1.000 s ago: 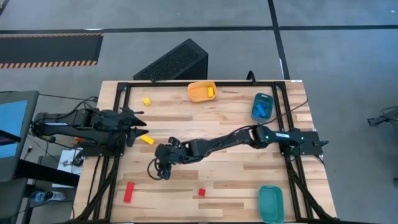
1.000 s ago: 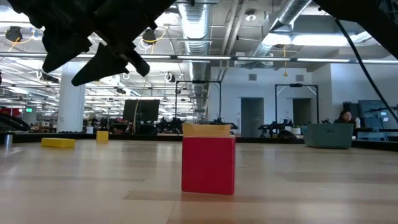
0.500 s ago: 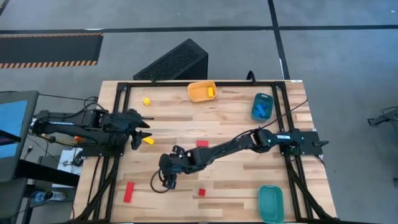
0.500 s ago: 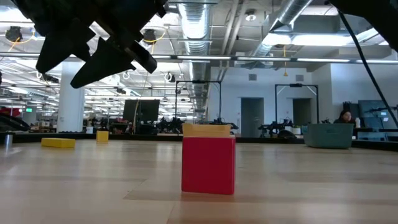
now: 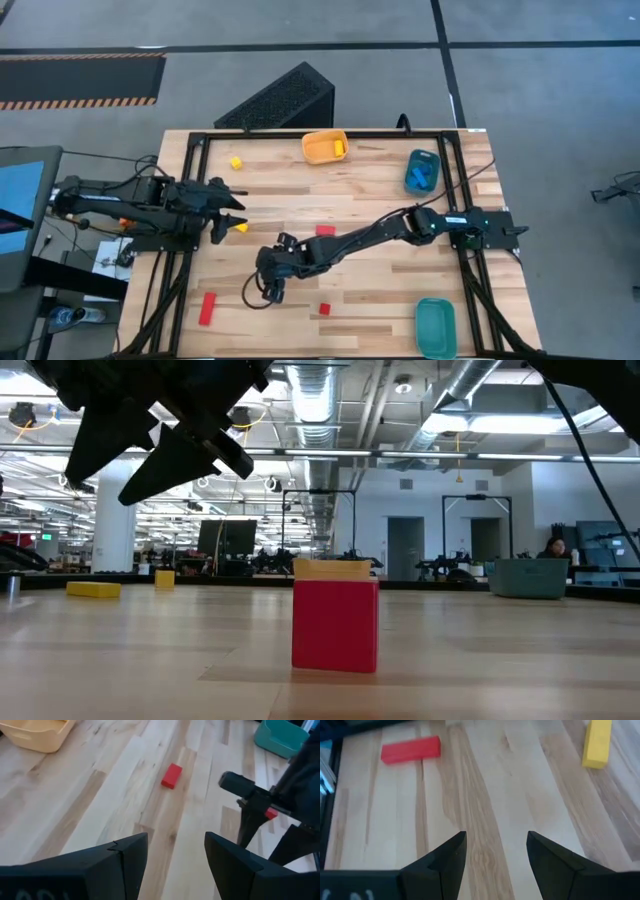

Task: Sort & place blocks by color
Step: Put the bottom yellow block into the yellow bin

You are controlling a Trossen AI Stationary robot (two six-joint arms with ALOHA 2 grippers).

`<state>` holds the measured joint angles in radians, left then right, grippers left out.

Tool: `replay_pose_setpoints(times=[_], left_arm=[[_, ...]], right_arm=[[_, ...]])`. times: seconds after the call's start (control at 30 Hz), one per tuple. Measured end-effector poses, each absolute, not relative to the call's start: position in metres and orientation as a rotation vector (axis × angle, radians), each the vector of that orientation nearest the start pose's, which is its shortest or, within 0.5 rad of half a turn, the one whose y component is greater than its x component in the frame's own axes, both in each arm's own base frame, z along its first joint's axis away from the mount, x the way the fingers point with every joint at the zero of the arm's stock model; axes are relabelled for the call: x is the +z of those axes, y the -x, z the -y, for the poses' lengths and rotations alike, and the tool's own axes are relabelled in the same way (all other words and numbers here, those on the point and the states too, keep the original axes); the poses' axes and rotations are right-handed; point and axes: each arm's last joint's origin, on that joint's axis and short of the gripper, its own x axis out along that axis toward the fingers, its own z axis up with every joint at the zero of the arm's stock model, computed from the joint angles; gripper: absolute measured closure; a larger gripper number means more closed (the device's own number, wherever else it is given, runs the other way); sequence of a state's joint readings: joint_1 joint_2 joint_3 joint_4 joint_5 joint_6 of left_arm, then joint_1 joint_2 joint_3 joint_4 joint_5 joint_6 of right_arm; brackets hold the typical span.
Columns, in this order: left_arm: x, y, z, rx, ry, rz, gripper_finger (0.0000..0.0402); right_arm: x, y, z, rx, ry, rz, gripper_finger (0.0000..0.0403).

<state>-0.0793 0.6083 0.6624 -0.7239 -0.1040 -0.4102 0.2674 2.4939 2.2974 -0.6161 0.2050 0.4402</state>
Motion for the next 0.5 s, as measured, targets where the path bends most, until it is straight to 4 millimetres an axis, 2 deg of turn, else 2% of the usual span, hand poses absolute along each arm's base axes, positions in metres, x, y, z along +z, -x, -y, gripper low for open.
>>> replay_pose_setpoints(times=[0.33,0.5], left_arm=[[0.268,-0.119,0.013,0.122,0.341,-0.648,0.0220],[0.288,-0.106,0.017,0.007,0.476,-0.453,0.0220]], right_arm=[[0.220,-0.552,-0.107,-0.132,-0.303,-0.568,0.0174],[0.221,-0.554,-0.101,-0.141,-0.308,-0.554,0.0174]])
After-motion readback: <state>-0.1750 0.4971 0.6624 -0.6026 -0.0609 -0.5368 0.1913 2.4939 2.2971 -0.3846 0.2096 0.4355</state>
